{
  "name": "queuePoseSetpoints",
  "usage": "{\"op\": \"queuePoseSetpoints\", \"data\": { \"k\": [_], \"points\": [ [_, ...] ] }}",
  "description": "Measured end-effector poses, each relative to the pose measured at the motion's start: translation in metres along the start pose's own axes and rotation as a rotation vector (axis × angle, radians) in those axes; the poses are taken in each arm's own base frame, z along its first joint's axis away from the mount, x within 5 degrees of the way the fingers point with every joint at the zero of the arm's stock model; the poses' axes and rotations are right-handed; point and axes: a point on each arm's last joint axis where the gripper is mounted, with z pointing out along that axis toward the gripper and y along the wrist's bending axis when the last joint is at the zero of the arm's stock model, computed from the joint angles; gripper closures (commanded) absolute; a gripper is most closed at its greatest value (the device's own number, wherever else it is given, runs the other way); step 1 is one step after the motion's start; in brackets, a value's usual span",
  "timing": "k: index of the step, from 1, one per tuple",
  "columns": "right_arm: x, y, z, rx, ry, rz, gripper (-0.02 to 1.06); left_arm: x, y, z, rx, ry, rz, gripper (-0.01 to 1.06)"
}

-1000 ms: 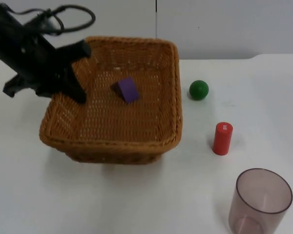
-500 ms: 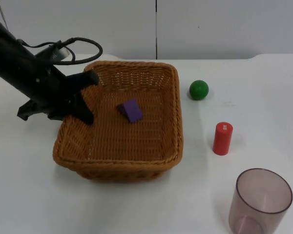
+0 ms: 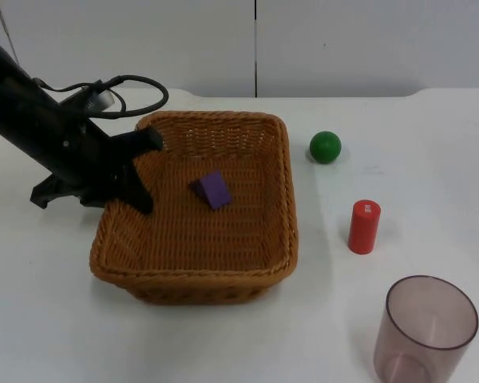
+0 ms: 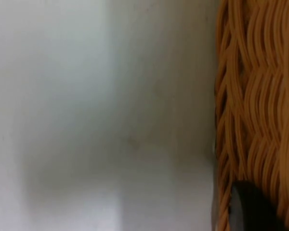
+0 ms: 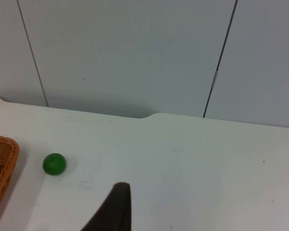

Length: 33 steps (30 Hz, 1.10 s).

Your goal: Pick up the basket with the left hand and place the triangular block into the basket with the right hand.

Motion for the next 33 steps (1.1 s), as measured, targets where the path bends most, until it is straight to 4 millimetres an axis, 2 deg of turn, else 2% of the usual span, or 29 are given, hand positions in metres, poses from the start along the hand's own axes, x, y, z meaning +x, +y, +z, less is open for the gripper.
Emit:
{"op": "queuePoseSetpoints", "data": {
  "k": [9, 12, 13, 17, 18, 19, 20, 21, 22, 33],
  "points": [
    [0.000, 0.000, 0.000, 0.000, 0.000, 0.000, -0.01, 0.001, -0.001, 0.000, 0.007, 0.008, -0.014, 1.03],
    [0.000, 0.000, 0.000, 0.000, 0.000, 0.000, -0.01, 0.001, -0.001, 0.000, 0.011, 0.014, -0.020, 0.88],
    [0.000, 0.000, 0.000, 0.000, 0.000, -0.003, -0.01, 0.001, -0.001, 0.000, 0.013, 0.015, -0.021, 0.88],
    [0.000, 0.000, 0.000, 0.000, 0.000, -0.003, -0.01, 0.002, -0.002, 0.000, 0.022, 0.021, -0.029, 0.50],
    [0.000, 0.000, 0.000, 0.000, 0.000, -0.003, -0.01, 0.002, -0.002, 0.000, 0.023, 0.022, -0.030, 0.50],
    [0.000, 0.000, 0.000, 0.000, 0.000, -0.003, -0.01, 0.002, -0.002, 0.000, 0.024, 0.023, -0.030, 0.30],
    [0.000, 0.000, 0.000, 0.000, 0.000, -0.005, -0.01, 0.002, -0.002, 0.000, 0.025, 0.025, -0.030, 0.17],
    [0.000, 0.000, 0.000, 0.000, 0.000, -0.005, -0.01, 0.003, -0.003, 0.000, 0.029, 0.028, -0.032, 0.06],
    [0.000, 0.000, 0.000, 0.000, 0.000, -0.005, -0.01, 0.003, -0.003, 0.000, 0.029, 0.028, -0.032, 0.00],
    [0.000, 0.000, 0.000, 0.000, 0.000, -0.008, -0.01, 0.010, -0.006, -0.002, 0.061, 0.115, 0.002, 0.00]
  ]
}}
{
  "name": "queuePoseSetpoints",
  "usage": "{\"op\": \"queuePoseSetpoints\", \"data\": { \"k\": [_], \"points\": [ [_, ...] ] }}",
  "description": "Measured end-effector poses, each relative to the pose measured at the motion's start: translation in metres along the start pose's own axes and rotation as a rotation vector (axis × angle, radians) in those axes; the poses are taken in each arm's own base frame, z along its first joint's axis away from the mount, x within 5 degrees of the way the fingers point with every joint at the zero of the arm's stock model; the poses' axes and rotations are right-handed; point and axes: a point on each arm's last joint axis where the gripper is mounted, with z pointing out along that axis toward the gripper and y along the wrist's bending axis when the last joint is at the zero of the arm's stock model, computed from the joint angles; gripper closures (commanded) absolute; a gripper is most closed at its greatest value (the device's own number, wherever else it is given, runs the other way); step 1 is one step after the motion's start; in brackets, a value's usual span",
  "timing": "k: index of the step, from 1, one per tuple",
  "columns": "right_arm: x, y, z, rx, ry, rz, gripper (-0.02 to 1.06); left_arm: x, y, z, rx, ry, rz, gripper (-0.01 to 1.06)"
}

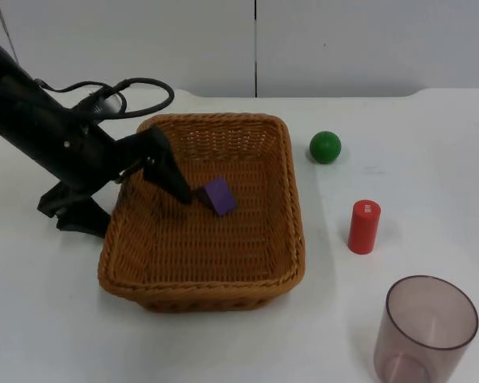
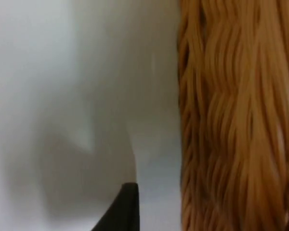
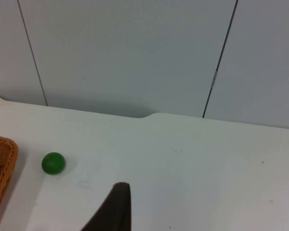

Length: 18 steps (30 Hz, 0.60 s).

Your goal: Pick up the basket with the left hand and place the triangular block into the basket with the right hand.

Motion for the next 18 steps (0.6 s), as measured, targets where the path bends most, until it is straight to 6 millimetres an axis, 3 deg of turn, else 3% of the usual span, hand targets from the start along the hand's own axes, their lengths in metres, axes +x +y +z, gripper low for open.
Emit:
{"op": "queuePoseSetpoints", "data": {
  "k": [5, 9, 10, 13, 14, 18],
  "points": [
    [0.000, 0.000, 0.000, 0.000, 0.000, 0.000, -0.01, 0.000, -0.006, -0.021, -0.100, -0.015, 0.065, 0.00],
    [0.000, 0.000, 0.000, 0.000, 0.000, 0.000, -0.01, -0.004, -0.031, -0.072, -0.210, -0.176, 0.134, 0.00],
    [0.000, 0.000, 0.000, 0.000, 0.000, 0.000, -0.01, -0.004, -0.031, -0.072, -0.210, -0.176, 0.134, 0.00],
    [0.000, 0.000, 0.000, 0.000, 0.000, 0.000, -0.01, -0.001, -0.054, -0.106, -0.256, -0.285, 0.192, 0.00],
    [0.000, 0.000, 0.000, 0.000, 0.000, 0.000, -0.01, -0.001, -0.054, -0.106, -0.256, -0.285, 0.192, 0.00],
    [0.000, 0.000, 0.000, 0.000, 0.000, 0.000, -0.01, 0.024, -0.086, -0.138, -0.308, -0.436, 0.276, 0.00]
  ]
}}
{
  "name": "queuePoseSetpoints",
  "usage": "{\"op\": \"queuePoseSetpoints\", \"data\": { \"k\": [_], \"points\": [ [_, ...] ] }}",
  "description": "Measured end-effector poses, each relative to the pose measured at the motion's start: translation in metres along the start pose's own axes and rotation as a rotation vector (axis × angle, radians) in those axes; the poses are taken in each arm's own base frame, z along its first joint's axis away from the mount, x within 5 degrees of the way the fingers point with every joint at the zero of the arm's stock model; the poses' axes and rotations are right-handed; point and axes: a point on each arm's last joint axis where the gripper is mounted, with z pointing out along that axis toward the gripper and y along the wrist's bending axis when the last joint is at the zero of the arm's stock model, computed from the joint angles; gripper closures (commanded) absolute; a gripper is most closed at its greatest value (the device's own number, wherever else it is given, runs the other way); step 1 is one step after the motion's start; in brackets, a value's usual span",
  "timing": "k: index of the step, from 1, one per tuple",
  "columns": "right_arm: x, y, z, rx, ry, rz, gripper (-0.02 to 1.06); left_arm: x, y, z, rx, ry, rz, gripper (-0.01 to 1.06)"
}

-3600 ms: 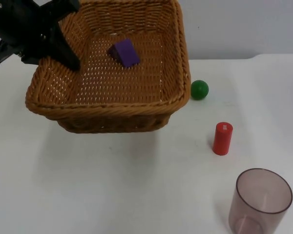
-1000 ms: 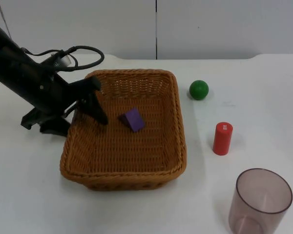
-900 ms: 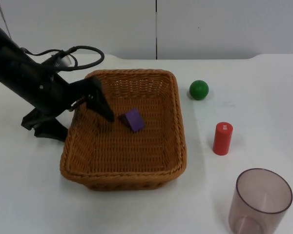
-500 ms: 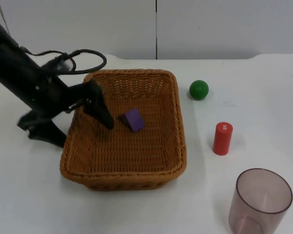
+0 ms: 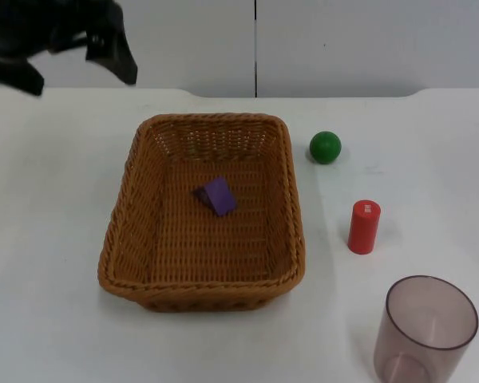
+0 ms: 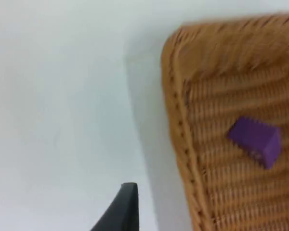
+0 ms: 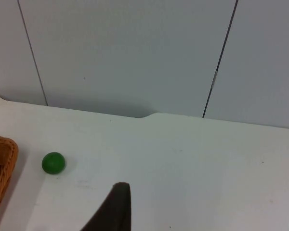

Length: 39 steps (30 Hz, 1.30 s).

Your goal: Pick up the basket with the left hand and place the triangular block into the basket with the right hand.

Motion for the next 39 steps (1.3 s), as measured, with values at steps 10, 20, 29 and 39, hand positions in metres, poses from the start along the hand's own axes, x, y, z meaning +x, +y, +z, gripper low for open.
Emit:
{"op": "queuePoseSetpoints", "data": {
  "k": [10, 20, 29, 39],
  "points": [
    [0.000, 0.000, 0.000, -0.001, 0.004, 0.010, -0.01, 0.043, -0.017, -0.099, -0.043, -0.291, 0.109, 0.00],
    [-0.003, -0.001, -0.001, 0.010, -0.038, 0.015, -0.01, 0.068, -0.019, -0.192, -0.140, -0.570, 0.185, 0.00],
    [0.007, 0.003, -0.004, -0.021, 0.073, 0.014, -0.01, 0.096, -0.023, -0.255, -0.148, -0.789, 0.214, 0.00],
    [0.006, 0.008, -0.063, 0.017, -0.145, -0.019, -0.01, 0.144, -0.025, -0.308, -0.138, -0.948, 0.208, 0.00]
  ]
}}
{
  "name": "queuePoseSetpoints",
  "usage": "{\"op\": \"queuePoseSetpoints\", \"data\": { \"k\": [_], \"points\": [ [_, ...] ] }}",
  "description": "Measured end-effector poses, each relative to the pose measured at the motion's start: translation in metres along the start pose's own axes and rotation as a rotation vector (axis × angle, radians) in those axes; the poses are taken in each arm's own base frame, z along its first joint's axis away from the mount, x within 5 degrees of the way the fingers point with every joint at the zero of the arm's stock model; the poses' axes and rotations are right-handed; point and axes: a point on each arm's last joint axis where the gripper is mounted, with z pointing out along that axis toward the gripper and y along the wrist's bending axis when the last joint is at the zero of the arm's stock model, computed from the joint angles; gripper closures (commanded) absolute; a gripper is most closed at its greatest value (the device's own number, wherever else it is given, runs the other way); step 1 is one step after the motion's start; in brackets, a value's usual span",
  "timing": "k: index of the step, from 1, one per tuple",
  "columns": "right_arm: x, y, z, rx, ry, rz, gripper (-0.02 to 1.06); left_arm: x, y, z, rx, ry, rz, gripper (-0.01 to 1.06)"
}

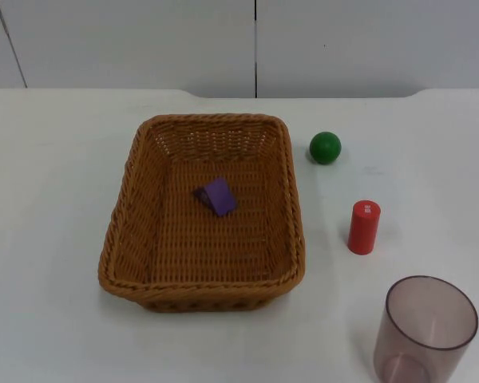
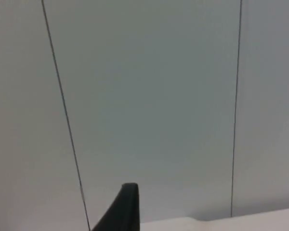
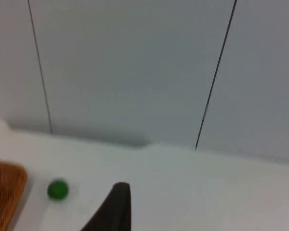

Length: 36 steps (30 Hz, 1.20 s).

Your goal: Pick up the basket with the left hand and place the triangular block into the basket with the right hand.

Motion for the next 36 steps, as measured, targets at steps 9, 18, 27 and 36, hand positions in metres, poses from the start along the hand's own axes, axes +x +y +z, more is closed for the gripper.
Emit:
{"op": "queuePoseSetpoints", "data": {
  "k": [9, 18, 27, 36],
  "points": [
    [0.002, 0.008, -0.069, 0.042, -0.230, -0.028, -0.01, -0.022, 0.007, -0.038, -0.149, -0.139, 0.007, 0.00],
    [0.013, 0.014, -0.115, 0.087, -0.369, -0.082, -0.01, -0.023, -0.002, -0.063, -0.125, -0.213, 0.039, 0.00],
    [0.050, 0.025, -0.164, 0.110, -0.501, -0.109, -0.01, -0.017, -0.011, -0.113, -0.165, -0.356, 0.072, 0.00],
    [0.075, 0.032, -0.184, 0.101, -0.483, -0.138, -0.01, -0.005, -0.021, -0.139, -0.218, -0.392, 0.087, 0.00]
  ]
}}
